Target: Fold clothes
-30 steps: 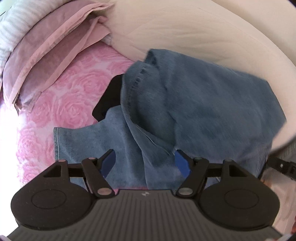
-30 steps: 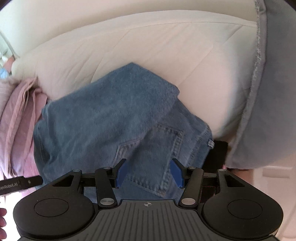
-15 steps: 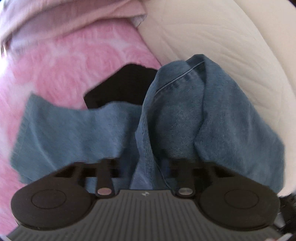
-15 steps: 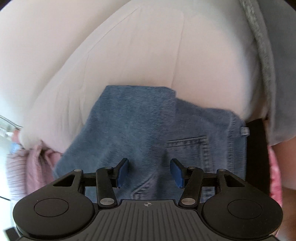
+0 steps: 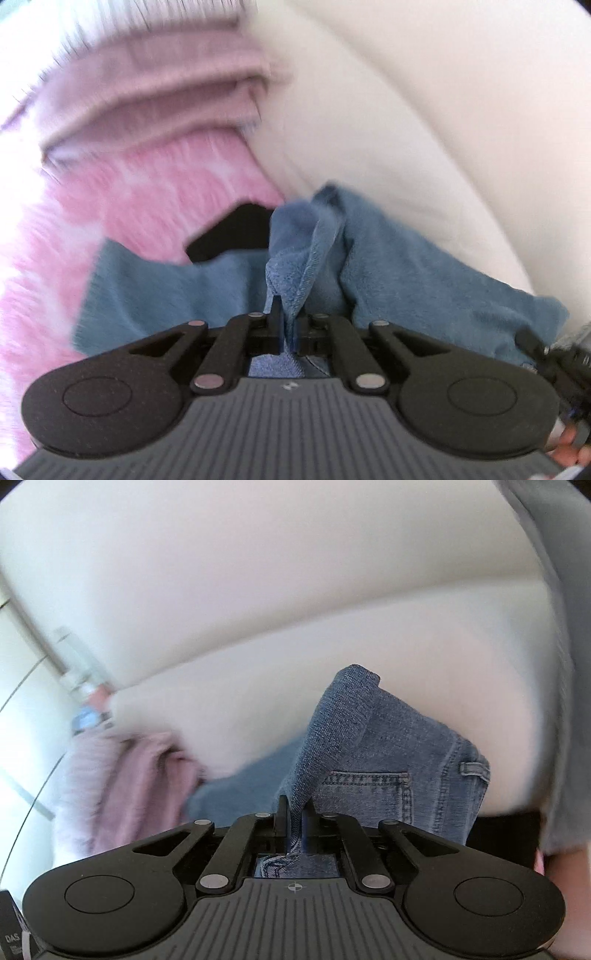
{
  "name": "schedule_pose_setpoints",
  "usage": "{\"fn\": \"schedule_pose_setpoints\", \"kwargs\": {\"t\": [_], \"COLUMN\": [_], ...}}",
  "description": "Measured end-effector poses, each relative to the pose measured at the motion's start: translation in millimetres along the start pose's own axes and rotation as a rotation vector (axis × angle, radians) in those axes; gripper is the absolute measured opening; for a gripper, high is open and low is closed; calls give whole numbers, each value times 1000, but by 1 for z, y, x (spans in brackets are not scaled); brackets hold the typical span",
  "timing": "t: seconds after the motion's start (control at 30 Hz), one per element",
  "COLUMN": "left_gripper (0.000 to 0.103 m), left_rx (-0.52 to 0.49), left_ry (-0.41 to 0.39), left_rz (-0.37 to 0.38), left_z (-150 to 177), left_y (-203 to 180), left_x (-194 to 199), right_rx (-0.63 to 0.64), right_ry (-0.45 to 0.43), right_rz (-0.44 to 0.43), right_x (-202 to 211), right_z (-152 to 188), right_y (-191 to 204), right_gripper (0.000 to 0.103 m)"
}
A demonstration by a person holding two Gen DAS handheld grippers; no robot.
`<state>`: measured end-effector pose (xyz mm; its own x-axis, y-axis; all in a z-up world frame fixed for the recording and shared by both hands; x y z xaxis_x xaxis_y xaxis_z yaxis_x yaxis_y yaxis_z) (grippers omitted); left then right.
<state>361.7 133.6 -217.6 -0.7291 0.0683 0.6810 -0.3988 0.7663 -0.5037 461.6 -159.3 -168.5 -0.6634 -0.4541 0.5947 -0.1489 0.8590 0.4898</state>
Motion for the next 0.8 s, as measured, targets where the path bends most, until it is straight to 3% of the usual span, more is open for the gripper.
{"fn": "schedule_pose_setpoints", "kwargs": {"t": [0.3,0.6,0.67,0.8], "left_gripper": [1,1,1,1], "left_rx": [37,24,7,-28], "left_ry": [-354,-786,-859,-986], "left_rz": [-47,-179,-214,-284], "left_z": [-8,-6,3,24], "left_y": [68,131,139,152], "left_x": [219,497,551,651], "right_rx": [214,364,381,386], "right_ry": [-45,-94,-116,-77], "right_rz": [-323,-762,-841,-977], "right_x": [82,196,225,271], "right_z": [29,89,104,139], "right_y": [166,360,393,435], "right_gripper": [3,3,3,3]}}
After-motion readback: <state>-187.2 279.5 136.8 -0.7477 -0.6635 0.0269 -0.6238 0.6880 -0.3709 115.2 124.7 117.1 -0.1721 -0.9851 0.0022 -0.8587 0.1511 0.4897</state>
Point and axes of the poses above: each gripper's, at about its wrist camera, not at the fingertips, and x roughly against the way its jaws point, y to its left, z to its underside, the point moved 7 cm from there along -x, roughly the way its jaws point, and after that the axes turned 1 degree about z, right-handed, at the moved point
